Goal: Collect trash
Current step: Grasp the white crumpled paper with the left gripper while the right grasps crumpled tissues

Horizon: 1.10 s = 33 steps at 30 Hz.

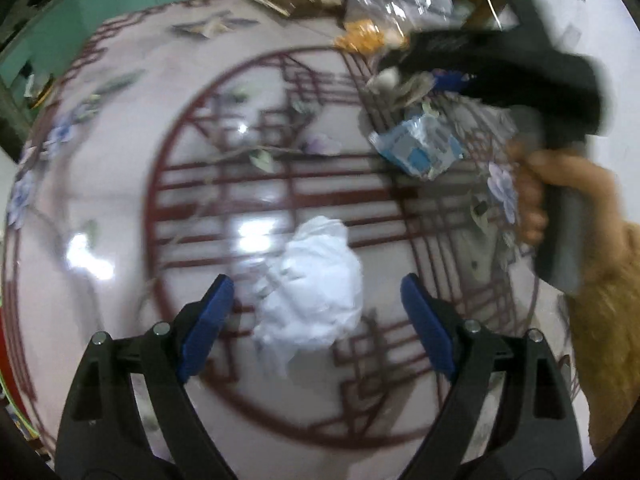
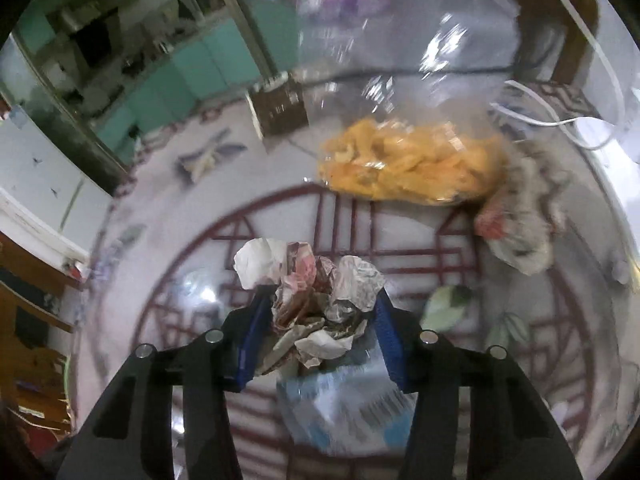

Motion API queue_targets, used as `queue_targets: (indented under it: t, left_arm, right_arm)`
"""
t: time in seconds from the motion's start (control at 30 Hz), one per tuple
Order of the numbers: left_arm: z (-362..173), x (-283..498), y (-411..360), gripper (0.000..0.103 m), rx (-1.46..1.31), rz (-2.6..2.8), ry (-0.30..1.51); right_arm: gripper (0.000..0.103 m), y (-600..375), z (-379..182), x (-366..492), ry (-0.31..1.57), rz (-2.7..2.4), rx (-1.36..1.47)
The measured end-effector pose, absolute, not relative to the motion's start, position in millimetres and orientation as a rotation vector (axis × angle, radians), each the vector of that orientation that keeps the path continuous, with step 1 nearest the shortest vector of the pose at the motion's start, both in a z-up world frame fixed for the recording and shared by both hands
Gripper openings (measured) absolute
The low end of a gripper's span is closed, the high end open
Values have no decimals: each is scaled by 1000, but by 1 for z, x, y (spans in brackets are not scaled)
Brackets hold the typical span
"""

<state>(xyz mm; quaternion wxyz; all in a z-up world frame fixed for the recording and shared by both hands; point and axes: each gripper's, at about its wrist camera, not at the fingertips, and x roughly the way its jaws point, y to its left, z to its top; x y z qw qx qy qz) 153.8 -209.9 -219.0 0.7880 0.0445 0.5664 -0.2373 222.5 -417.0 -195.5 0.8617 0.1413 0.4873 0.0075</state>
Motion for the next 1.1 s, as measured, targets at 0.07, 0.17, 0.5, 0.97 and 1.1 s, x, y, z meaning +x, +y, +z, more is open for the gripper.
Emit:
queue_targets:
  t: [0.07,0.17,0.5,0.97,1.1]
  left_arm:
    - [-230,155,-217,66,115,-518,1241]
    - [-234,154,-219,47,123,-532,1240]
    - [-162,130,-182,46,106,-497,1069]
    - [-91,77,-110,46,35,-471,889]
    - [-80,69,-90,46,13,-469,857]
  right_arm:
    - [49,-421,-182,200,986,4,288]
    - [50,-421,-172,170,966,-19,275]
    - [51,-369,-129,112,879,-41,247]
    - [54,-303,-78,47,794,-64,162]
    - [54,-288,-70,28,783,-76,155]
